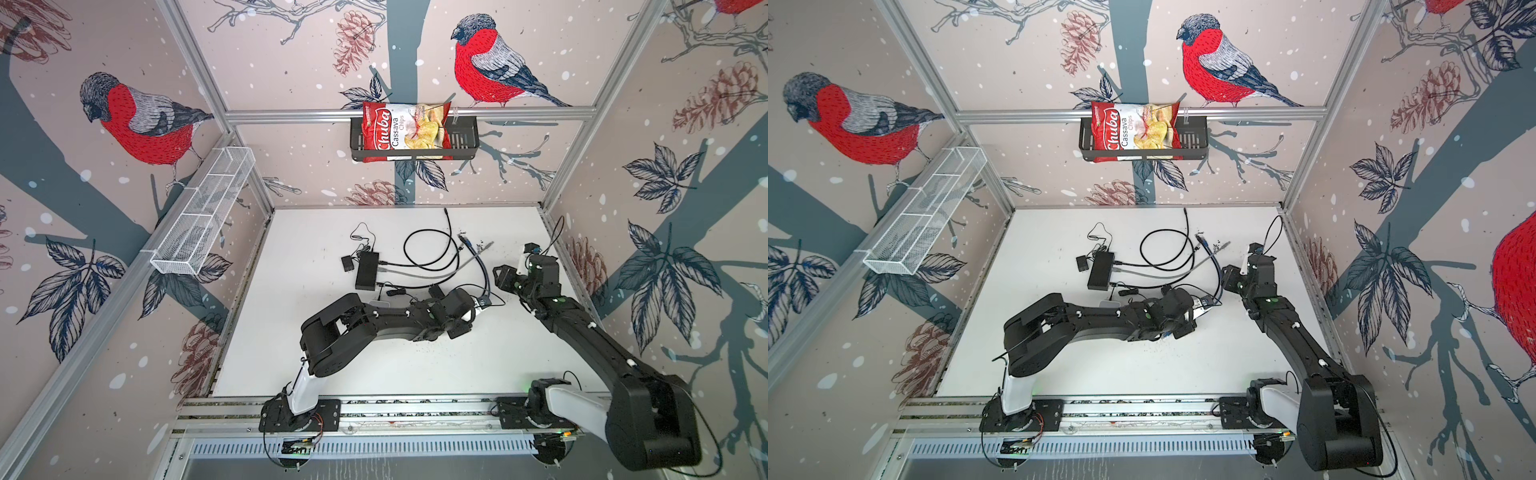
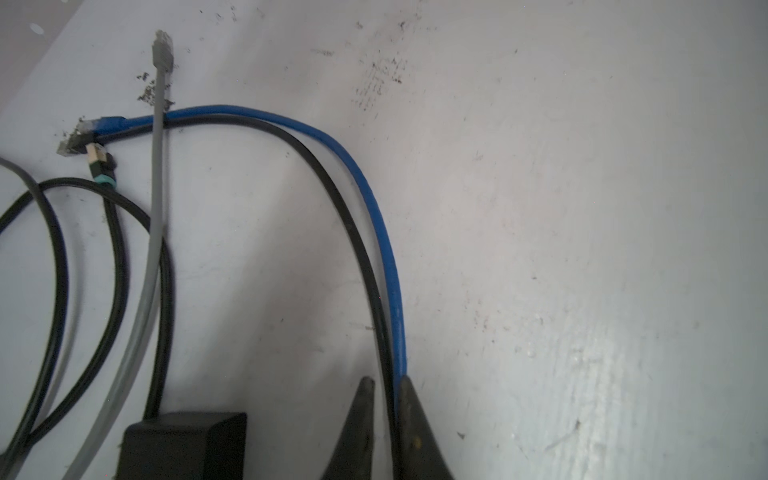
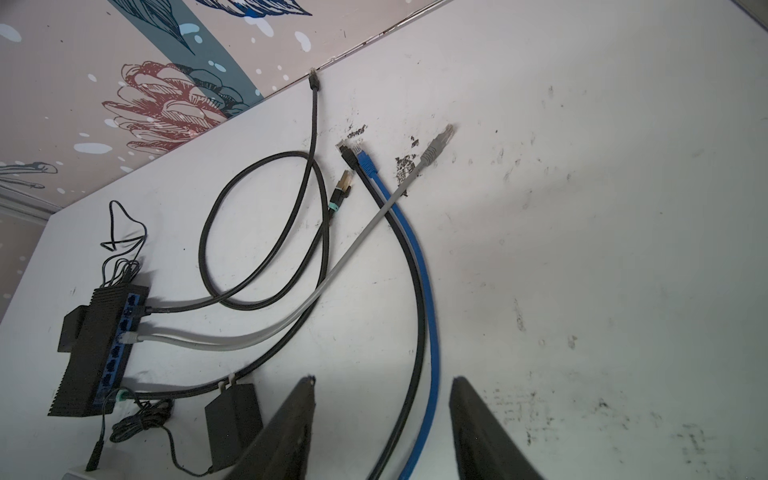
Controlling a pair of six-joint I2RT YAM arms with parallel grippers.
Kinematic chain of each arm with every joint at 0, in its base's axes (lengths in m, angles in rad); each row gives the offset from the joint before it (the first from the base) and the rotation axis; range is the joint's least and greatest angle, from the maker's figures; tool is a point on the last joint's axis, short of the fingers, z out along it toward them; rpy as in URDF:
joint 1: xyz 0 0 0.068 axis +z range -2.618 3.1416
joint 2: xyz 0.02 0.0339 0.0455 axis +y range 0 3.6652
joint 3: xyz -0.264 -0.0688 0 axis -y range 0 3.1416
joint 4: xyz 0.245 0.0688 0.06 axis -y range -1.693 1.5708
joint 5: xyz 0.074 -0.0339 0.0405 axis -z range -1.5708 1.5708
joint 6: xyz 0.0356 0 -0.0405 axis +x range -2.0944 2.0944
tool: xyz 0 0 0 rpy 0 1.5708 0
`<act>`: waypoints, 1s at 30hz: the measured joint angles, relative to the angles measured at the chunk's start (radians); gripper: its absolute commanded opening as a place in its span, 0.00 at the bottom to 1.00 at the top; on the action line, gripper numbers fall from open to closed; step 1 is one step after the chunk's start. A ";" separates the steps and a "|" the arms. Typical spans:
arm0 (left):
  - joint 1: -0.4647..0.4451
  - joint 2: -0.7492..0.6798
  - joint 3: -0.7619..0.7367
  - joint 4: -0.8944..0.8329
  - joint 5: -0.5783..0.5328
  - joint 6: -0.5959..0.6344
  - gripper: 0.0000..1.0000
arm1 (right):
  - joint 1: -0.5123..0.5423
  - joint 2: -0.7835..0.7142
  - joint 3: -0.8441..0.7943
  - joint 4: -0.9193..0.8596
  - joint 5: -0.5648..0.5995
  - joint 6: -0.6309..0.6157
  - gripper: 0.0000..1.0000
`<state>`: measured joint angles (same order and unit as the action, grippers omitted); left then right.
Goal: Insert the plug into the switch port
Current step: 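Lower the left gripper and close it on the blue ethernet cable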
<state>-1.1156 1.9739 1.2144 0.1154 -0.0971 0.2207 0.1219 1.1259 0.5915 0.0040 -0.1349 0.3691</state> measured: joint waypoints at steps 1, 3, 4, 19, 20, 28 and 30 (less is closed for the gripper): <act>0.003 -0.013 -0.008 0.008 0.005 0.000 0.14 | 0.000 -0.007 -0.005 0.007 -0.003 0.000 0.53; 0.010 -0.035 -0.021 0.021 0.020 0.001 0.19 | 0.002 -0.019 -0.009 0.021 -0.006 -0.002 0.53; 0.014 -0.043 -0.027 0.028 0.021 0.007 0.25 | 0.002 -0.024 -0.009 0.028 -0.007 -0.004 0.53; 0.021 0.050 0.026 -0.039 0.042 0.021 0.44 | 0.004 -0.013 -0.008 0.043 -0.014 -0.008 0.54; 0.021 0.055 0.032 -0.046 0.042 0.020 0.43 | 0.004 -0.012 -0.008 0.043 -0.014 -0.008 0.54; 0.012 0.106 0.077 -0.083 0.035 0.019 0.34 | 0.004 -0.009 -0.008 0.044 -0.021 -0.008 0.54; 0.012 0.113 0.081 -0.086 0.032 0.018 0.29 | 0.004 -0.007 -0.008 0.043 -0.021 -0.008 0.54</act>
<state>-1.1038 2.0865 1.2957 0.0296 -0.0654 0.2390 0.1261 1.1191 0.5835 0.0475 -0.1562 0.3614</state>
